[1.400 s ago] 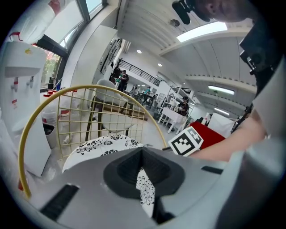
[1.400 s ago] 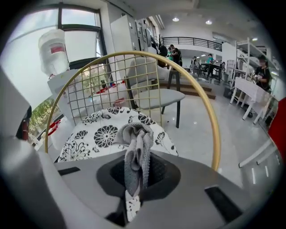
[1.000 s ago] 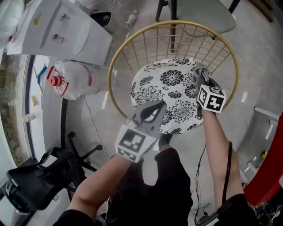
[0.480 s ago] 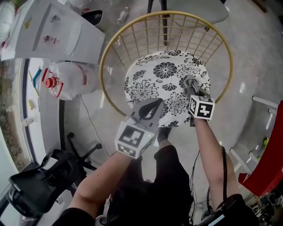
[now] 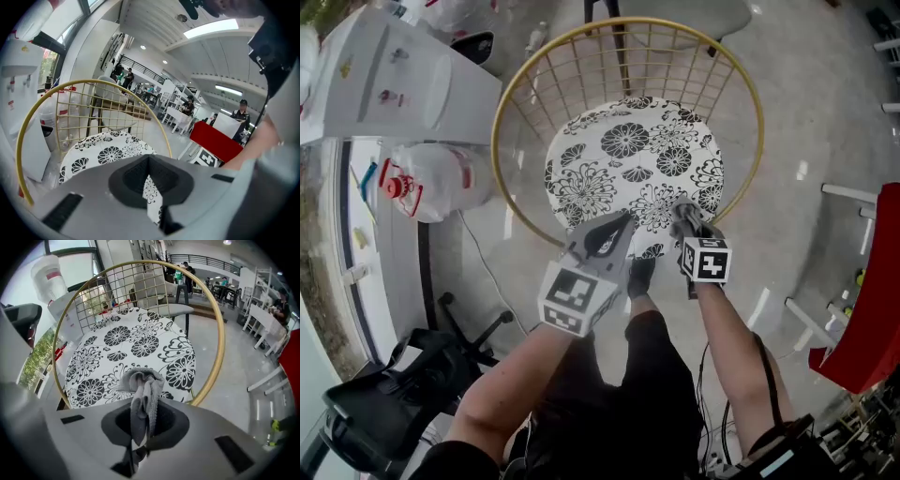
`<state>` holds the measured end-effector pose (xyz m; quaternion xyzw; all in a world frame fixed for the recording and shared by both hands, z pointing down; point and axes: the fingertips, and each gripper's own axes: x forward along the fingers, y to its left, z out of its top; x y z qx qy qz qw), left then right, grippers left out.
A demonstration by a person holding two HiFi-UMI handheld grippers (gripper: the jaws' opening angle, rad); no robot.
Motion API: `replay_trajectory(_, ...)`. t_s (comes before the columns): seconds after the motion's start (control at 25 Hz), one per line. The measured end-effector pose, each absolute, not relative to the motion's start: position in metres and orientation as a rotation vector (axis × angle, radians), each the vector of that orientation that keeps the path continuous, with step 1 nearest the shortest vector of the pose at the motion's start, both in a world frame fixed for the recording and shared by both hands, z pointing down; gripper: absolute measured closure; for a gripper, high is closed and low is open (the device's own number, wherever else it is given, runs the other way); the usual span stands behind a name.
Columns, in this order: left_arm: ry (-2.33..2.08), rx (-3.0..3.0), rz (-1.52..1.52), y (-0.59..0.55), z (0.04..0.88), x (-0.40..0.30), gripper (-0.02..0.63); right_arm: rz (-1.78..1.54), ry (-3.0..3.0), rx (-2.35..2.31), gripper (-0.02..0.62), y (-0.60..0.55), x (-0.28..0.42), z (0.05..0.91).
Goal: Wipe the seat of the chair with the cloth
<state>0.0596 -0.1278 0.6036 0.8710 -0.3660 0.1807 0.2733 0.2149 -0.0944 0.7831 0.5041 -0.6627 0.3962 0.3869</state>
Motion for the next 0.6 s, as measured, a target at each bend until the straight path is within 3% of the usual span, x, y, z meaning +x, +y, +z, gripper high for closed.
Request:
replay_trajectory(0.28, -1.006, 2.317, 0.450, -0.128, 0.597, 0.051, 0.600, 1.019, -1.729, 1.312, 0.574, -0.096, 0.202, 0.766)
replay_trajectory(0.6, -1.094, 2.315, 0.403, -0.161, 0.578, 0.023, 0.600, 0.893, -1.930, 1.386, 0.574, -0.216, 0.158, 0.716)
